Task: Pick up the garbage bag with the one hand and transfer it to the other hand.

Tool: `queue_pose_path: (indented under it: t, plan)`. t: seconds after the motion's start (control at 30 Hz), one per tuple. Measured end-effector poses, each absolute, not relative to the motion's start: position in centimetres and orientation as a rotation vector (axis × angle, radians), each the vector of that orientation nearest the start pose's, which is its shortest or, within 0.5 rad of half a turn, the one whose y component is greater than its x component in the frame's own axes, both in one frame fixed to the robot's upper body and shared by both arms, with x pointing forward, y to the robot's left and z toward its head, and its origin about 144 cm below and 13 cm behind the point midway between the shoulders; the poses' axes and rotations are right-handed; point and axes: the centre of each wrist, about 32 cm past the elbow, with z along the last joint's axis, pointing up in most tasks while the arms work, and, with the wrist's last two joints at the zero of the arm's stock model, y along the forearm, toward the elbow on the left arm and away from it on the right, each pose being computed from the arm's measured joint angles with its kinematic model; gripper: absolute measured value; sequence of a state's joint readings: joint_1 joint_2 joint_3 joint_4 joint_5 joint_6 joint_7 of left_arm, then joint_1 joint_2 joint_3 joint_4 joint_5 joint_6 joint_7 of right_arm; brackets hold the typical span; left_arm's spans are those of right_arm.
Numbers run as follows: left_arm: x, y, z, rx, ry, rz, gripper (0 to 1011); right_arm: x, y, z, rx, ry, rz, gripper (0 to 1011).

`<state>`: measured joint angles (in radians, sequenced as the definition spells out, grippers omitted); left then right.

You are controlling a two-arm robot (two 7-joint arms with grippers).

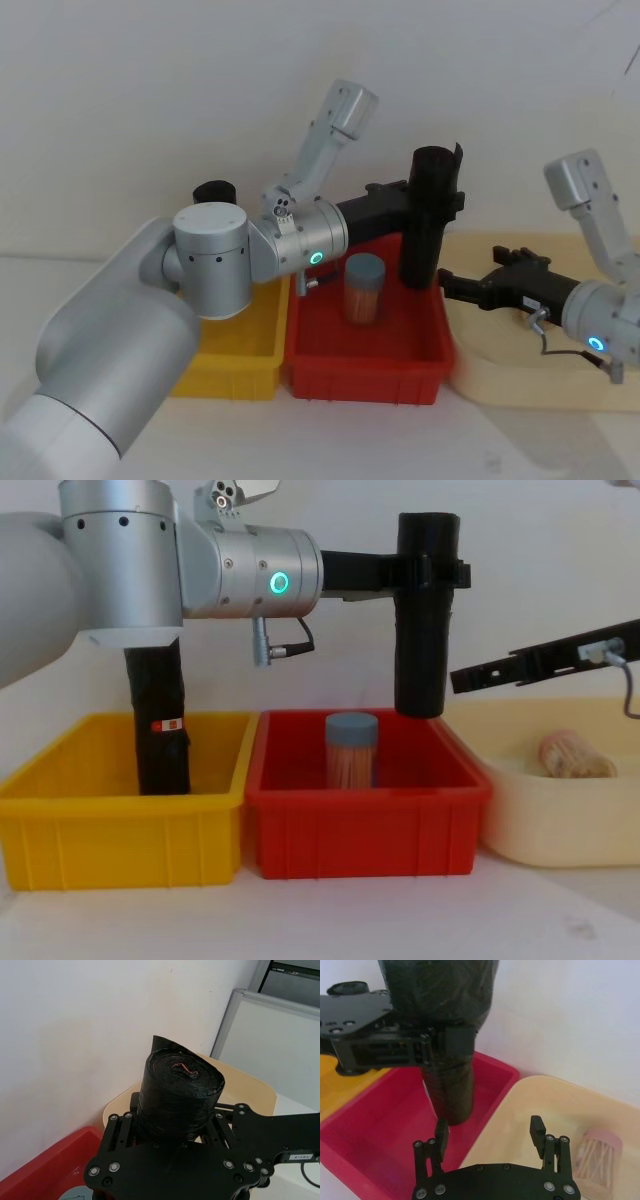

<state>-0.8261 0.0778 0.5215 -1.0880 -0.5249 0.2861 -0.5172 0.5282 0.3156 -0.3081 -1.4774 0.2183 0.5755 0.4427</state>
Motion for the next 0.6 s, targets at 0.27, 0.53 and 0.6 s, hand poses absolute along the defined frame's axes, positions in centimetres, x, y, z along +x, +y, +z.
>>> queue_pose_path:
  t: [0.27, 0.53, 0.6]
  plan:
    - [63.6, 11.8, 131.3, -0.025, 0.101, 0.602, 529, 58.0, -22.8, 129.8, -0.306, 0.078, -0.914, 1000]
    - [63.6, 11.8, 131.3, -0.025, 0.101, 0.602, 529, 58.3, -22.1, 130.1, -0.281, 0.092, -0.880, 1000]
    - [63.6, 11.8, 131.3, -0.025, 0.101, 0.602, 528, 58.4, -22.0, 130.2, -0.278, 0.094, -0.875, 1000]
